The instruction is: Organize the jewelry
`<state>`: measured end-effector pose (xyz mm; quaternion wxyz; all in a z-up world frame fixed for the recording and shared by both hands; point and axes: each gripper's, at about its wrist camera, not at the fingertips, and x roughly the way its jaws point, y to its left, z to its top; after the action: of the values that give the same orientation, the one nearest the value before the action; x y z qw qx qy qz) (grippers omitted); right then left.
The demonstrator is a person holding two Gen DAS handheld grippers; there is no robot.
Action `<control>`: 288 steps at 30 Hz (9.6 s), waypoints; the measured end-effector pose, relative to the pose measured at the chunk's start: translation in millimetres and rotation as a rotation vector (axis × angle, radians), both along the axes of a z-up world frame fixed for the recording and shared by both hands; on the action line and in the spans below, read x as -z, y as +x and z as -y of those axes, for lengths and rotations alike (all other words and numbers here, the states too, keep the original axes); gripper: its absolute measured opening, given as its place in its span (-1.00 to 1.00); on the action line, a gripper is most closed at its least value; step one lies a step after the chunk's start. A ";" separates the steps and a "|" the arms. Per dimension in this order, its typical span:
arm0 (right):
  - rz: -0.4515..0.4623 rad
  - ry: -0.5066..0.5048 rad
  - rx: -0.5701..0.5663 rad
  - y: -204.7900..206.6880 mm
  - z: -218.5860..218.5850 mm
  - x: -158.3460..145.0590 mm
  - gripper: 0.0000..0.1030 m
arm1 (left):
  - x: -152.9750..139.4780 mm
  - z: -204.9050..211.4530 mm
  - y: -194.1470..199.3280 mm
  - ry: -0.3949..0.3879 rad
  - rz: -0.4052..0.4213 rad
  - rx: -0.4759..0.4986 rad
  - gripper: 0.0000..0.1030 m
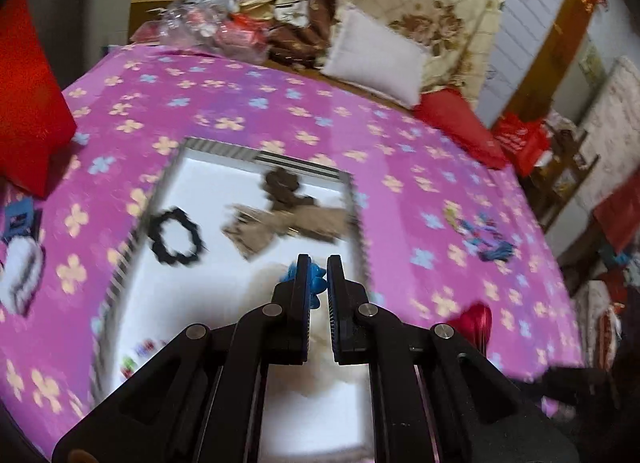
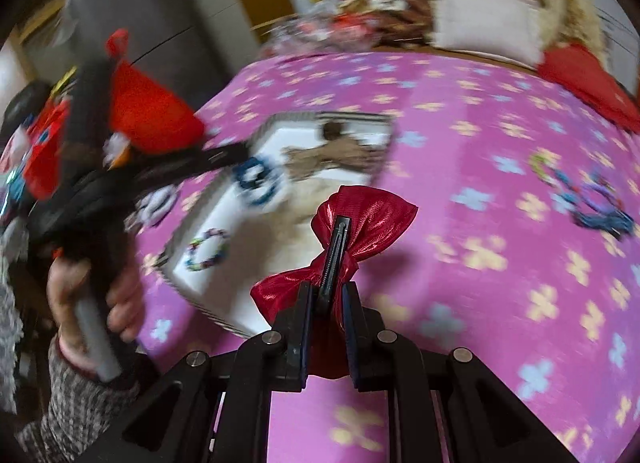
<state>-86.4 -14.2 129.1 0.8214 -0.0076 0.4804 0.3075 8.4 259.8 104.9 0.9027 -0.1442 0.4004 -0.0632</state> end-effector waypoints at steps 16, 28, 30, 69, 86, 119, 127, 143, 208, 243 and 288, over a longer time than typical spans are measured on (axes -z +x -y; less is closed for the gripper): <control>-0.044 -0.126 -0.197 4.4 -132.9 69.5 -0.73 | 56.6 -64.6 36.3 -0.039 -0.175 -0.126 -0.87; 0.047 -0.091 -0.136 -3.6 -101.7 48.1 -0.09 | 32.8 -60.2 19.4 -0.098 -0.069 -0.087 -0.49; 0.059 -0.088 -0.126 -10.2 -91.9 43.4 -0.09 | 25.3 -56.2 12.8 -0.073 -0.031 -0.099 -0.37; -0.017 -0.055 0.540 174.2 245.4 36.4 -0.09 | 58.9 207.5 -67.0 0.123 0.001 0.359 -0.13; -0.112 -0.126 0.348 243.1 156.0 91.7 -0.37 | 68.3 183.7 -51.6 0.040 -0.075 0.339 -0.13; -0.140 -0.220 0.514 268.8 230.5 89.3 -0.21 | 63.6 170.1 -52.4 0.036 -0.073 0.296 -0.11; -0.126 -0.180 0.386 253.2 182.1 91.9 -0.37 | 60.9 160.5 -49.4 0.010 -0.070 0.262 -0.11; -0.181 -0.094 0.266 98.9 197.4 94.2 -0.82 | 55.7 164.9 -38.5 0.069 -0.108 0.195 -0.11; 0.207 -0.110 0.164 31.3 89.7 -28.4 -0.84 | -31.6 7.9 20.8 0.082 0.070 0.015 -0.77; -0.124 0.051 0.033 223.9 -187.3 22.8 -0.83 | 54.5 -125.6 116.4 -0.061 -0.118 -0.218 -0.77; 0.085 -0.274 0.492 -47.6 236.6 28.3 -0.10 | 3.5 118.1 -57.1 0.272 0.121 0.170 -0.42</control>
<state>-134.0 -250.9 100.9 0.8821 -0.0146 0.4698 0.0307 -48.7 141.7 101.4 0.9278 0.0179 0.3610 -0.0931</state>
